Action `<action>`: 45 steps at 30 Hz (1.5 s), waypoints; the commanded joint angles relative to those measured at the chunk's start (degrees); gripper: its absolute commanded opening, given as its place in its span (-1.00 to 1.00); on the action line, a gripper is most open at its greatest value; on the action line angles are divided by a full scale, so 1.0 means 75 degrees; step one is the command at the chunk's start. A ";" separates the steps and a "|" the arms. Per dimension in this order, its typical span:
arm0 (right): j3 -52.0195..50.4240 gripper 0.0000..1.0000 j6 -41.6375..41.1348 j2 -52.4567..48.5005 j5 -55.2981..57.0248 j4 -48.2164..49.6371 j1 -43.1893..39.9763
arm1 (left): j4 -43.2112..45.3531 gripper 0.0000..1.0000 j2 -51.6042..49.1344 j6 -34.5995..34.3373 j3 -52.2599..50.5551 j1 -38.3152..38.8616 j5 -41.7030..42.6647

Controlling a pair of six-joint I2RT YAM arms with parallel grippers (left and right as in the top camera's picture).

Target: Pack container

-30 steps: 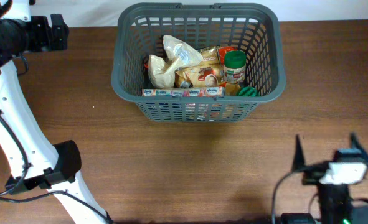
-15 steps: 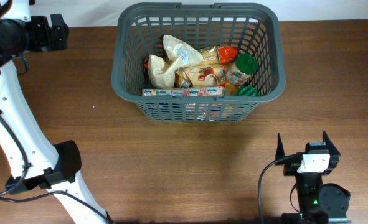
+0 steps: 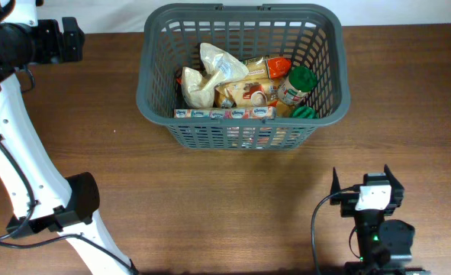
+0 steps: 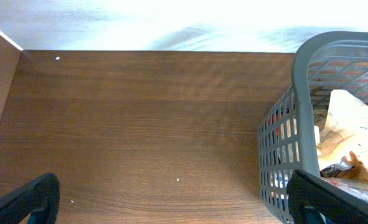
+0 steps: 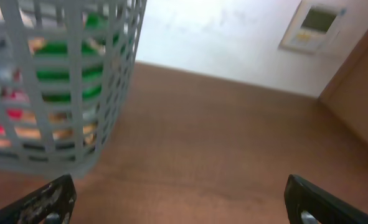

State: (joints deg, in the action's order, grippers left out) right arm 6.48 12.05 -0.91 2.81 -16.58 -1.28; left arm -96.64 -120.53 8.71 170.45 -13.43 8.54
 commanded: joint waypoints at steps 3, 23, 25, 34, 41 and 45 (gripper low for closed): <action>-0.0236 0.98 -0.0009 0.0096 0.0090 0.0175 0.0070 | -0.0003 0.98 -0.0020 -0.0067 -0.0020 -0.0038 0.0003; -0.0236 0.98 -0.0009 0.0093 0.0093 0.0172 0.0070 | -0.0003 0.98 -0.0050 -0.0067 -0.0020 -0.0029 0.0003; -0.0236 0.97 -0.0009 0.0093 0.0093 0.0172 0.0070 | -0.0003 0.98 0.0006 -0.0067 -0.0032 -0.0029 0.0000; -0.0236 0.98 -0.0009 0.0093 0.0093 0.0172 0.0070 | 0.0017 0.98 0.2445 -0.0061 -0.4092 -0.0009 -0.0003; -0.0236 0.98 -0.0009 0.0093 0.0093 0.0172 0.0070 | 0.1431 0.98 0.5147 0.0157 -0.7711 0.0114 -0.1338; -0.0236 0.98 -0.0009 0.0093 0.0093 0.0172 0.0070 | 0.4054 0.98 0.6717 0.0160 -0.9664 0.0737 -0.1314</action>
State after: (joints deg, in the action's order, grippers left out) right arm 5.26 12.08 -0.91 2.83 -15.53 -1.28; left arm -74.74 -77.78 9.19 107.00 -11.42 0.58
